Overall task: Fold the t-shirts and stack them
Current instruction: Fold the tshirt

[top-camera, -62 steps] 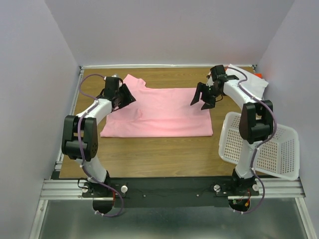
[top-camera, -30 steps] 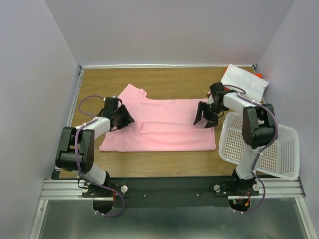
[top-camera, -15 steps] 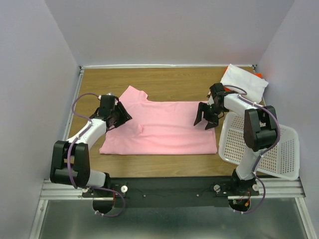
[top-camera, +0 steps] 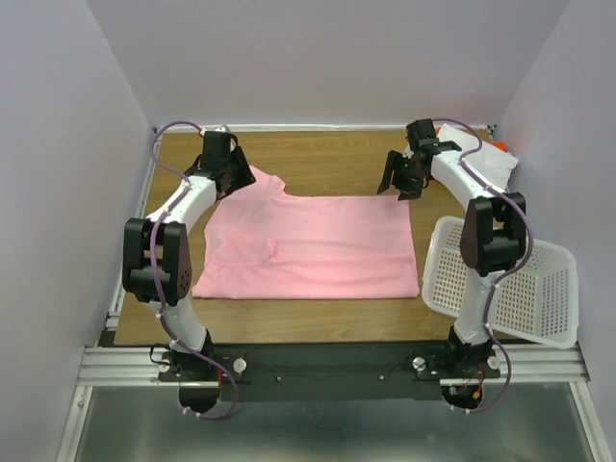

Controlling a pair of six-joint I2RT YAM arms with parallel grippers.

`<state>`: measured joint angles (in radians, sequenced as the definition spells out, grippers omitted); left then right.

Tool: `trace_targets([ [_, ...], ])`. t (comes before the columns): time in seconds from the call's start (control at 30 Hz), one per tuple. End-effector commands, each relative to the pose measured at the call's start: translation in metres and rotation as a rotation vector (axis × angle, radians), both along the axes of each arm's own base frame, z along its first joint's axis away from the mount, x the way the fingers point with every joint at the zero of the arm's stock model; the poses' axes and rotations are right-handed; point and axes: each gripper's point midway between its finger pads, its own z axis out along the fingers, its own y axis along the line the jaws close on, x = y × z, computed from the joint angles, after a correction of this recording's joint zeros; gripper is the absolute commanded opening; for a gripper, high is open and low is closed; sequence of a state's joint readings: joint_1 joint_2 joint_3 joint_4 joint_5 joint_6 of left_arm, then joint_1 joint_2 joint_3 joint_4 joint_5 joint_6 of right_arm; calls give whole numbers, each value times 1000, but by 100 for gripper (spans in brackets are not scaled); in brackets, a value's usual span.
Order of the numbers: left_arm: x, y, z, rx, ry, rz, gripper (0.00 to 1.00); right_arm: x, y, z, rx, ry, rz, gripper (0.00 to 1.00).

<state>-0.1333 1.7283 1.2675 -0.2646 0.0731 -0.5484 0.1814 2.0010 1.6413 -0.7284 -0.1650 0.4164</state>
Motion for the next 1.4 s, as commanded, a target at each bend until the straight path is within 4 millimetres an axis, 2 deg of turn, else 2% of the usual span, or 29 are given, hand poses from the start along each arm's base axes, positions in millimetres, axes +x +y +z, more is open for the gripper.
trace_targets([
  [0.0,24,10,-11,101,17,-5,52,20,-22,-20,-84,9,-28,70],
  [0.03,36,9,-2,100,-7,-4,52,23,-24,-21,-90,7,-29,69],
  [0.1,44,8,-5,103,-1,-6,52,27,-30,-29,-112,16,-38,67],
  [0.37,82,4,-26,120,15,-21,52,41,-49,-45,-178,22,-63,63],
  [0.4,85,4,-35,124,30,-24,52,43,-52,-48,-194,23,-69,62],
  [0.5,96,2,-31,124,13,-25,52,49,-57,-49,-214,14,-79,62],
  [0.6,110,0,-39,126,3,-29,52,52,-62,-50,-237,10,-83,61],
  [0.9,132,-2,-52,106,-8,-26,52,55,-70,-69,-277,35,-79,56],
  [0.93,132,-1,-57,105,2,-25,52,55,-70,-70,-278,37,-79,54],
  [1.07,139,1,-57,103,-6,-22,52,52,-69,-80,-274,57,-70,48],
  [1.2,146,4,-59,117,-24,-11,52,49,-67,-84,-269,70,-53,42],
  [1.33,148,6,-67,115,0,2,52,46,-67,-85,-265,75,-49,41],
  [1.37,150,15,-70,148,8,44,52,46,-66,-84,-263,74,-48,41],
])
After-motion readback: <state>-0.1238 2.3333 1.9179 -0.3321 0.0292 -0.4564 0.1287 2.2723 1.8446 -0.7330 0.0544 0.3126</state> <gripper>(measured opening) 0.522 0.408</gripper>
